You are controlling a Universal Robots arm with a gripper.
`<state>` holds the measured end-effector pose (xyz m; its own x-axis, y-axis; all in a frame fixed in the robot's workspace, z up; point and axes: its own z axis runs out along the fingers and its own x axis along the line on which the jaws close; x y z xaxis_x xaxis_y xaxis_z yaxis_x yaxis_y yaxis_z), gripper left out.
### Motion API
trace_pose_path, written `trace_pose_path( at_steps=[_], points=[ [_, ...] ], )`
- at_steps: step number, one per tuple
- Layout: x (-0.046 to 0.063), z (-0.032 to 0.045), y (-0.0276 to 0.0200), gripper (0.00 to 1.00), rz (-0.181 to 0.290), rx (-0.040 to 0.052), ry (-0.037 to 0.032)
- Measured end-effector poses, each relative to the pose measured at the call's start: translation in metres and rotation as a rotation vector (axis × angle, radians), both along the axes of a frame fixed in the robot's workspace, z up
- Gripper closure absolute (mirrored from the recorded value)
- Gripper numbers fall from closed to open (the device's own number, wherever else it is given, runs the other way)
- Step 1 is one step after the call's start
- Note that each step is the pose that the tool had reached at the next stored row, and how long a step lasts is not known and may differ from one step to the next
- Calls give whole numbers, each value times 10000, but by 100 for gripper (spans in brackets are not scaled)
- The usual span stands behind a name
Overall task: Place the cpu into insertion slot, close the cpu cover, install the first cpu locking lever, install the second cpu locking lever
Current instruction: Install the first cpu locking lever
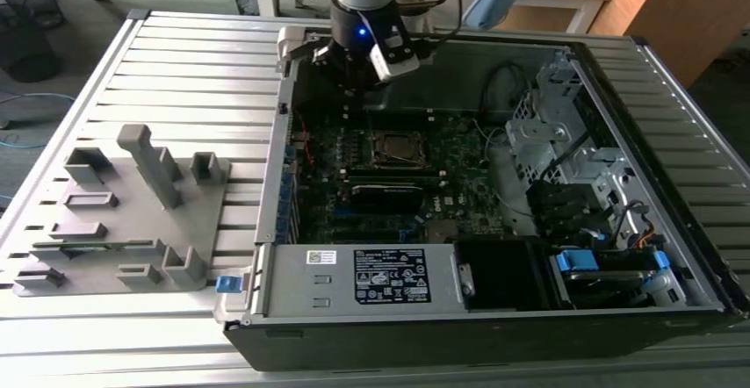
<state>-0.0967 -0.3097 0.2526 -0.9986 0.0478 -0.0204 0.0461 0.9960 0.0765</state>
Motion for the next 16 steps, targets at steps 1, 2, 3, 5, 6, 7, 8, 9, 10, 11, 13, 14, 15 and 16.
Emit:
trace_pose_path(
  at_steps=[1,2,3,5,6,7,8,9,10,11,13,14,15,16],
  points=[
    [24,0,0,89,-1,0,0],
    [50,-1,0,89,-1,0,-1],
    [77,-1,0,89,-2,1,-1],
    [136,-2,0,89,0,1,0],
    [165,-2,0,89,-1,1,0],
    [194,-2,0,89,-2,1,-1],
    [225,-3,0,89,-1,2,-1],
    [250,-3,0,89,0,1,0],
    [270,-3,0,89,0,1,0],
    [281,-2,-1,89,-1,0,2],
    [282,-3,-1,89,-1,2,0],
    [283,-3,-2,89,0,25,-1],
    [283,-3,-6,89,3,70,-1],
    [283,-3,-12,89,2,99,-1]
  ],
)
